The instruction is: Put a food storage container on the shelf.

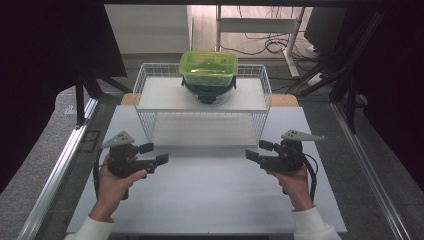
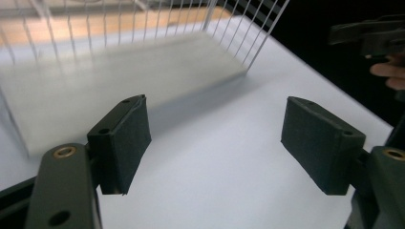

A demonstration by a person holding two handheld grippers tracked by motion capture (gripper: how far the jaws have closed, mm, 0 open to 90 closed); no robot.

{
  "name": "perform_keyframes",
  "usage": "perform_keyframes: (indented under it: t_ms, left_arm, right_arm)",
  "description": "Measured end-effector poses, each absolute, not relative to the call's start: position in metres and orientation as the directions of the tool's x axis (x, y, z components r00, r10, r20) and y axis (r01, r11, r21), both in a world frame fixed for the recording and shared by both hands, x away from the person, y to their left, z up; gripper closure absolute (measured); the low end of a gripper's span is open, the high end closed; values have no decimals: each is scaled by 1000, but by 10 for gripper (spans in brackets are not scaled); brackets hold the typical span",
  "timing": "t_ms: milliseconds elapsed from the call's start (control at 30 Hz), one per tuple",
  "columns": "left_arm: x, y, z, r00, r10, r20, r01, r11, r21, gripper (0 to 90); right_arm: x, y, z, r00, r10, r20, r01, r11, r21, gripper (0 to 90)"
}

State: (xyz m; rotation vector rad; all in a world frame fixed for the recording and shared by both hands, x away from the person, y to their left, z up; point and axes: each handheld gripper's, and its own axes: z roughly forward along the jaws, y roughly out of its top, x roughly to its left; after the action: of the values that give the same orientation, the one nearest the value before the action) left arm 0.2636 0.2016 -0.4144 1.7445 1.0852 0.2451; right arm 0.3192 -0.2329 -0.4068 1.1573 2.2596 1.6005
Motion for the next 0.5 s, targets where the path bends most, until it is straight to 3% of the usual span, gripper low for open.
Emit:
perform_keyframes:
  t_ms: [133, 500]
  left_arm:
    - [257, 200, -458, 526, 776, -348, 616, -65, 785, 244]
    - [254, 204, -492, 494, 801, -338, 661, -94, 745, 253]
  right_arm:
    - [312, -242, -428, -672, 679, 297, 523, 151, 839, 239]
    - [303, -246, -476, -643, 710, 287, 581, 208, 787, 240]
